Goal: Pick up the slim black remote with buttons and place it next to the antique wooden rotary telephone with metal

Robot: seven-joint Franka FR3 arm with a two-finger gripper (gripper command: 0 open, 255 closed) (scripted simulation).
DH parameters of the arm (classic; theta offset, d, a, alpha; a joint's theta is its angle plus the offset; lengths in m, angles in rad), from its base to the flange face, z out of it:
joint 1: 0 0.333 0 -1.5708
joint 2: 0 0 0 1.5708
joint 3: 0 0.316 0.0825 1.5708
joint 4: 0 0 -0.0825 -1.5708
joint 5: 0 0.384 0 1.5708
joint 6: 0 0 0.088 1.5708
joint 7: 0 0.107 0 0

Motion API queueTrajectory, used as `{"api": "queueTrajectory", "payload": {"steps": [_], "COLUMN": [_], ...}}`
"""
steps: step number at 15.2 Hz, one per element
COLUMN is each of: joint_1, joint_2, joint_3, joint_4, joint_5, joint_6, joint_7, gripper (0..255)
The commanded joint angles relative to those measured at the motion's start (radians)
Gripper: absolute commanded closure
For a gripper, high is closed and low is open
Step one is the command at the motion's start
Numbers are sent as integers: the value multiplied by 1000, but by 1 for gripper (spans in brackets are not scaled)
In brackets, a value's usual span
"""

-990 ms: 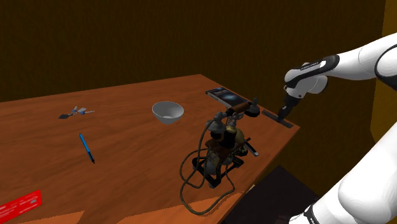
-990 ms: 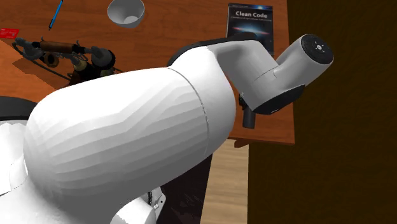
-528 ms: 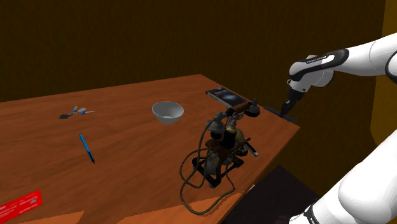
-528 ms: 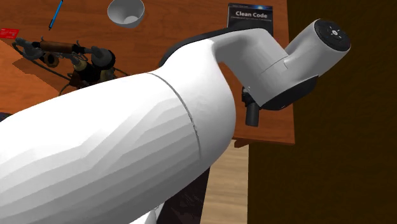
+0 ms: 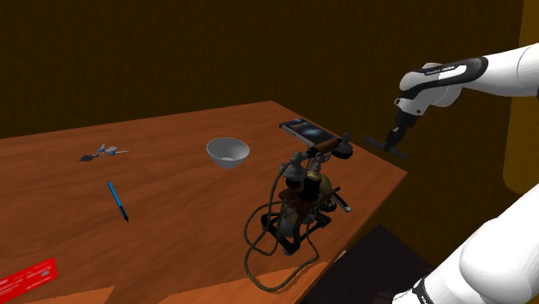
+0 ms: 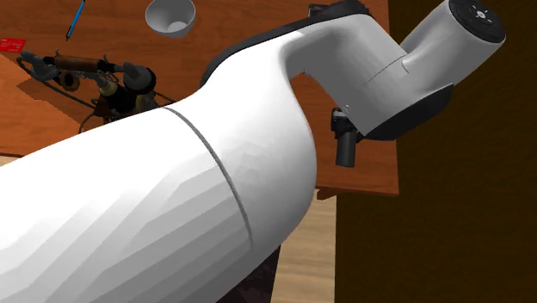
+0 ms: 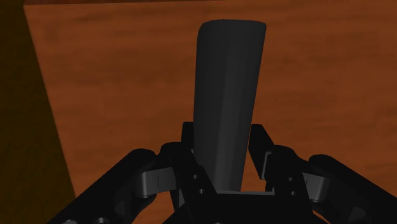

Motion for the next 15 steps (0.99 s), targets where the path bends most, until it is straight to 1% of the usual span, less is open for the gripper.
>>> {"api": "queueTrajectory", "payload": {"steps": [1, 15], "joint_1": [1, 5], "joint_2": [-8, -46], "joint_3": [1, 11], "joint_4": [21, 176], "joint_5": [-5, -27], "joint_6": [-28, -213], "joint_7": [5, 29], "gripper": [255, 255]}}
